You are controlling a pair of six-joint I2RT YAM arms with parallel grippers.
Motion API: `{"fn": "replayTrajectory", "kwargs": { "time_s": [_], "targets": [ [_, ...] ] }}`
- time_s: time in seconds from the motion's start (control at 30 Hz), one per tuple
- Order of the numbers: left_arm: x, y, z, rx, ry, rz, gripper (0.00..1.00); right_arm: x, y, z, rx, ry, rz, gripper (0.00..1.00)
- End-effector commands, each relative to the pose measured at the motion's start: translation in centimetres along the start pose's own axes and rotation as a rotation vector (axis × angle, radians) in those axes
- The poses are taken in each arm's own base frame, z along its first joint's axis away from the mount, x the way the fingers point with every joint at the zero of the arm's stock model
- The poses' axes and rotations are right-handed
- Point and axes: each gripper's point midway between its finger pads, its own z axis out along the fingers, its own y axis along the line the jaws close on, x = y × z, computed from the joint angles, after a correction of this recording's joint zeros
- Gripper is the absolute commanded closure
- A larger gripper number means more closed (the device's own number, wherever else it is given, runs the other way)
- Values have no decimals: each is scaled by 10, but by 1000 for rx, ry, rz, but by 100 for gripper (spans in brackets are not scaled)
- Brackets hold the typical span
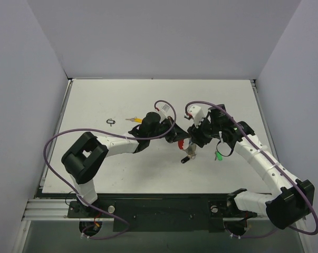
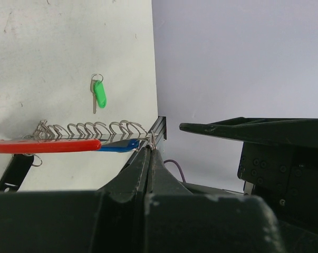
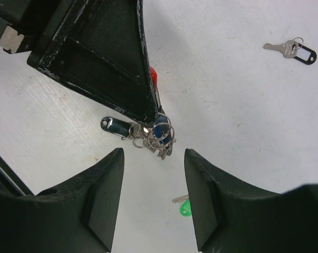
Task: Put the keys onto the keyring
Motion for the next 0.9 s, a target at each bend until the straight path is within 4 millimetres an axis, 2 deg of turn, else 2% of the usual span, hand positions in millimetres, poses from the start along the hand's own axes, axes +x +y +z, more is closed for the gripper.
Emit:
{"fn": "replayTrajectory", "kwargs": {
  "time_s": [0.0,0.47,0.87],
  "targets": [
    [-10,-35,6,102,-21,44,100,0,-10,9,64,27,-53,55],
    [-9,-34,5,107,-19,45,100,8,-19,19,117,94,-75,59],
    [-8,-27,5,92,-15,47,100,-4,-29,4,178,43,-40,67]
  ]
}}
